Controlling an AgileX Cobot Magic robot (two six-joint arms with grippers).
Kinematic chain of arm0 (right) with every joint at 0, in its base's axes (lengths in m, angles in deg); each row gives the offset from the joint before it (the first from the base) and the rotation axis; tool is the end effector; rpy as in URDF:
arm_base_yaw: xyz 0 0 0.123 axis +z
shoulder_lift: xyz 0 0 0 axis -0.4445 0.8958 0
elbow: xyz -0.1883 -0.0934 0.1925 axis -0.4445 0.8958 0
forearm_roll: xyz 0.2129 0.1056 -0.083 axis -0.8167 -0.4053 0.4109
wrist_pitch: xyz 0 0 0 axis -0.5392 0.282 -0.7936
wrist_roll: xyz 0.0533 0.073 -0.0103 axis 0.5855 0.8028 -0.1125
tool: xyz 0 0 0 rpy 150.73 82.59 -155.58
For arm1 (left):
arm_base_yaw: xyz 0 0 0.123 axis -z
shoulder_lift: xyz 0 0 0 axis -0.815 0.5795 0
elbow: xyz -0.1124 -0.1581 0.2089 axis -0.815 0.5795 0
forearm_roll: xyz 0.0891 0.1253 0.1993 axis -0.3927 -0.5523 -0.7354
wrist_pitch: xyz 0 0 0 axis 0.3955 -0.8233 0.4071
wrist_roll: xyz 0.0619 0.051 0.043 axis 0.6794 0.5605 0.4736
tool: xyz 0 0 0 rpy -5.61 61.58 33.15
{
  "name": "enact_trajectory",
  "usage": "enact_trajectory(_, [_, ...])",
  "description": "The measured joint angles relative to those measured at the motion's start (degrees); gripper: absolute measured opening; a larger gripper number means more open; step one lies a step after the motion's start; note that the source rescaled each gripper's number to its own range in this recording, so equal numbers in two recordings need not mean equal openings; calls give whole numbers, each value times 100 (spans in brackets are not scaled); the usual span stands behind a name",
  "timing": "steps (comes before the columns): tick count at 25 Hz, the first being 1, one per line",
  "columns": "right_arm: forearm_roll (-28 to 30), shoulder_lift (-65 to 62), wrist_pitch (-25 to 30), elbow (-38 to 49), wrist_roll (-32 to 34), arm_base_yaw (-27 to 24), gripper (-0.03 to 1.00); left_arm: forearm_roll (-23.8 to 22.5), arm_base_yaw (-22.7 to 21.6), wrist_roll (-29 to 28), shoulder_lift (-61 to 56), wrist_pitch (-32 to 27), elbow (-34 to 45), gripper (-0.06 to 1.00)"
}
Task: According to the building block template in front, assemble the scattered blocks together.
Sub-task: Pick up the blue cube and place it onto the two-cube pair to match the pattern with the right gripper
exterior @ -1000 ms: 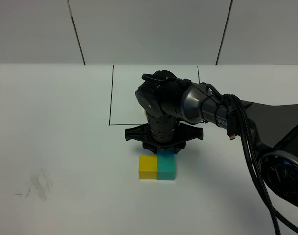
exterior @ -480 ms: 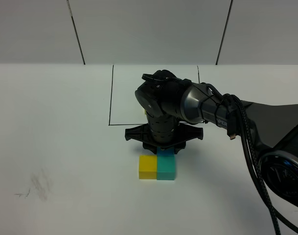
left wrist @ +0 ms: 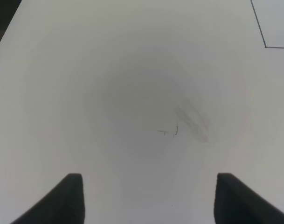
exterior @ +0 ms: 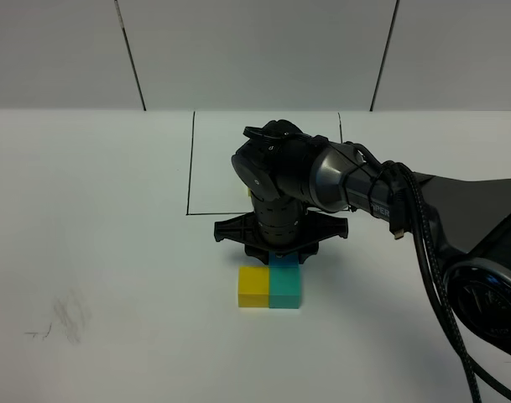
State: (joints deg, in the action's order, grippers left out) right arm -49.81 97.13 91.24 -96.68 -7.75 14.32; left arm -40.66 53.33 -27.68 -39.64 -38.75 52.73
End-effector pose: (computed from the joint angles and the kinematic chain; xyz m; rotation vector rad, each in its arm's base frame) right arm 0.3611 0.2915 0.1335 0.0823 2.9507 -0.0674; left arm -0.0069 0.0050 0.2783 -0.0825 2.0372 0.0569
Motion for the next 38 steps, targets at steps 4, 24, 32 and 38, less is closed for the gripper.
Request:
enact_trajectory(4, [0, 0, -11, 0, -55, 0, 27, 0, 0, 0, 0, 0, 0, 36])
enact_trajectory(24, [-2, 72, -121, 0, -315, 0, 53, 0, 0, 0, 0, 0, 0, 36])
enact_trajectory(32, [126, 72, 67, -279, -519, 0, 69, 0, 0, 0, 0, 0, 0, 36])
enact_trajectory(38, [399, -68, 219, -514, -838, 4, 79, 0, 0, 0, 0, 0, 0, 36])
